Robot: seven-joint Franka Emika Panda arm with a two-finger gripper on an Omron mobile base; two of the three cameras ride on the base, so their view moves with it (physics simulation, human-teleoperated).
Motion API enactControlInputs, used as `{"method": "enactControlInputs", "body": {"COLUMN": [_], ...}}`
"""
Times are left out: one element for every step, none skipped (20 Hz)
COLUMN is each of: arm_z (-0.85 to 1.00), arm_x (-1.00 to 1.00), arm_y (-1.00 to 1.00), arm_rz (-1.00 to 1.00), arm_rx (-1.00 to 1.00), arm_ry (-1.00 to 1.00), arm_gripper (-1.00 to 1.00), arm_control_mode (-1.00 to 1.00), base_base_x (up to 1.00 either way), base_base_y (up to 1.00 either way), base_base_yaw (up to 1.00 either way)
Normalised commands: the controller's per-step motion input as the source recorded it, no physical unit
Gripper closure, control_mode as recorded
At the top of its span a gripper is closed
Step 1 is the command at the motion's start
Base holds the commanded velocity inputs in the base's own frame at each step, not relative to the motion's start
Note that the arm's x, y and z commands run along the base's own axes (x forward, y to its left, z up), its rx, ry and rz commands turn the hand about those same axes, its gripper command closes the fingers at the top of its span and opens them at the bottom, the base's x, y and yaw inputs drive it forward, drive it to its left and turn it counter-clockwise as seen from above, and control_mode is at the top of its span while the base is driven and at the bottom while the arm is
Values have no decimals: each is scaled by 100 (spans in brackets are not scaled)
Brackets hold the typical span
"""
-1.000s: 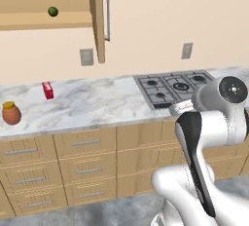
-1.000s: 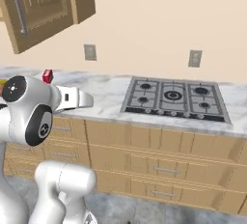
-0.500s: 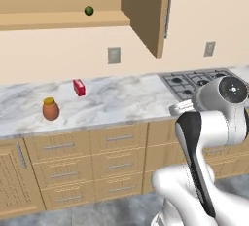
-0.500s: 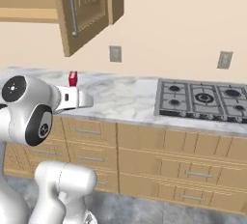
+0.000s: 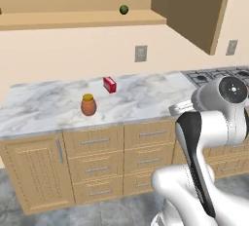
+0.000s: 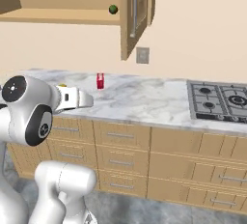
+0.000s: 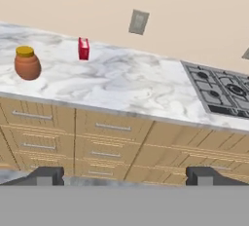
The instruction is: Pick the bar and honey bottle from the counter and place them in the cabinets closest to them.
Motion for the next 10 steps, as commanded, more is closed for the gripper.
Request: {"method": "enactControlInputs", "body": {"arm_z": [0,0,0,0,0,0,0,0,0,0], "arm_x": [0,0,0,0,0,0,0,0,0,0], "arm_y": [0,0,0,0,0,0,0,0,0,0], "arm_rz": [0,0,0,0,0,0,0,0,0,0], "arm_rx": [0,0,0,0,0,0,0,0,0,0], "arm_ry": [0,0,0,0,0,0,0,0,0,0], "arm_gripper": [-100,-100,-100,-100,-100,-100,-100,-100,-100,-100], "arm_control_mode": [100,100,100,100,100,100,100,100,100,100], "base_base_x": [-17,-17,-16,-16,-16,-14,-14,-13,-12,-11], "base_base_y": [73,72,70,69,67,66,66,65,65,68], "base_base_yaw": [-1,0,0,0,0,0,0,0,0,0]}}
